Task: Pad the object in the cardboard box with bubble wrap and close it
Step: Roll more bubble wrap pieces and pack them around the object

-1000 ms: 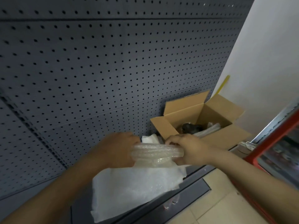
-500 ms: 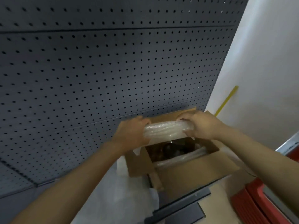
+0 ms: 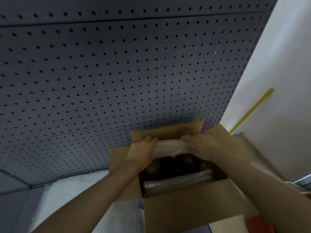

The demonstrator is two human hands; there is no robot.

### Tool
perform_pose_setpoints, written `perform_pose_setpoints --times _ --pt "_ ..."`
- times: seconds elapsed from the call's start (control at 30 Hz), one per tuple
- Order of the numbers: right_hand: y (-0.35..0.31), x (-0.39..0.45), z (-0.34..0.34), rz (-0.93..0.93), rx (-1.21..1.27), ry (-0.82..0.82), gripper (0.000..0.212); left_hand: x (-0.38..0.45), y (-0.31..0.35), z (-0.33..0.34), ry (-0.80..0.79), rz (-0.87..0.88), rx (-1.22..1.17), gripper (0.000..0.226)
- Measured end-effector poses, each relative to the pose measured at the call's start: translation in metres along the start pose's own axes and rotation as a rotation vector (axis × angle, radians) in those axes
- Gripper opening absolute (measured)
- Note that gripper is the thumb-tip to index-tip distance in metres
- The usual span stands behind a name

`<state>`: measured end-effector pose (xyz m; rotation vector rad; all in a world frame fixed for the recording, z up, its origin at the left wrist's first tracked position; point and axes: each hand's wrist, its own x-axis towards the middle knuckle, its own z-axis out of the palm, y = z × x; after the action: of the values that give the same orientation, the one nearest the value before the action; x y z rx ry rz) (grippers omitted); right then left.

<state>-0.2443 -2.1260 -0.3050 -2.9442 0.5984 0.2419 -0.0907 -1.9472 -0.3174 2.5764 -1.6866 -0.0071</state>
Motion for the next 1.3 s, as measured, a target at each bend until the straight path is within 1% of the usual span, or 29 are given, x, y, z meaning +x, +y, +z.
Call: perform_pose_setpoints --times 0.17,0.33,0.43,0.6,0.67,0.77,0.8,0.83,0.9,0.93,0.97,1.0,1.13,1.23,1.3 --pt "0.008 0.012 0.021 -0.009 -0.01 -0.007 0.044 0.009 -0.002 0.023 -0.051 -0.01 -0.011 0.04" --pt "0.01 0.026 0.032 -0.076 -0.011 0.037 0.047 0.014 -0.004 0.037 -0.059 -0.055 0.011 0.049" --pt "0.014 0.034 0.041 -0.086 -0.02 0.003 0.048 0.022 0.0 0.04 -0.133 -0.093 0.01 0.047" --pt "0.015 0.047 0.052 -0.097 -0.134 -0.068 0.049 0.036 0.005 0.043 -0.306 -0.129 -0.006 0.041" --pt "0.015 0.047 0.057 -0.104 -0.153 -0.035 0.055 0.04 0.007 0.041 -0.329 -0.156 -0.023 0.041" --pt "0.014 0.03 0.06 -0.173 -0.114 0.112 0.08 0.039 0.009 0.039 -0.321 -0.184 0.007 0.041" --pt "0.013 0.023 0.061 -0.228 -0.098 0.173 0.081 0.038 0.01 0.039 -0.318 -0.186 0.026 0.041" --pt "0.011 0.017 0.062 -0.295 -0.093 0.227 0.073 0.037 0.011 0.04 -0.313 -0.183 0.05 0.041" --pt "0.001 0.004 0.063 -0.374 -0.115 0.227 0.044 0.036 0.014 0.041 -0.303 -0.176 0.108 0.04" --pt "-0.006 0.0 0.064 -0.36 -0.079 0.178 0.032 0.036 0.015 0.041 -0.299 -0.181 0.131 0.039" --pt "-0.011 0.0 0.066 -0.315 -0.029 0.104 0.027 0.036 0.016 0.041 -0.294 -0.192 0.147 0.039" --pt "-0.013 0.002 0.071 -0.258 0.003 0.037 0.028 0.036 0.017 0.041 -0.285 -0.204 0.157 0.038" --pt "-0.021 0.012 0.084 -0.164 0.032 -0.053 0.031 0.035 0.023 0.038 -0.245 -0.236 0.165 0.04" --pt "-0.025 0.01 0.091 -0.122 -0.003 -0.089 0.039 0.029 0.03 0.043 -0.214 -0.252 0.046 0.057" --pt "-0.027 0.009 0.096 -0.107 -0.006 -0.085 0.039 0.023 0.032 0.048 -0.171 -0.245 -0.023 0.064"
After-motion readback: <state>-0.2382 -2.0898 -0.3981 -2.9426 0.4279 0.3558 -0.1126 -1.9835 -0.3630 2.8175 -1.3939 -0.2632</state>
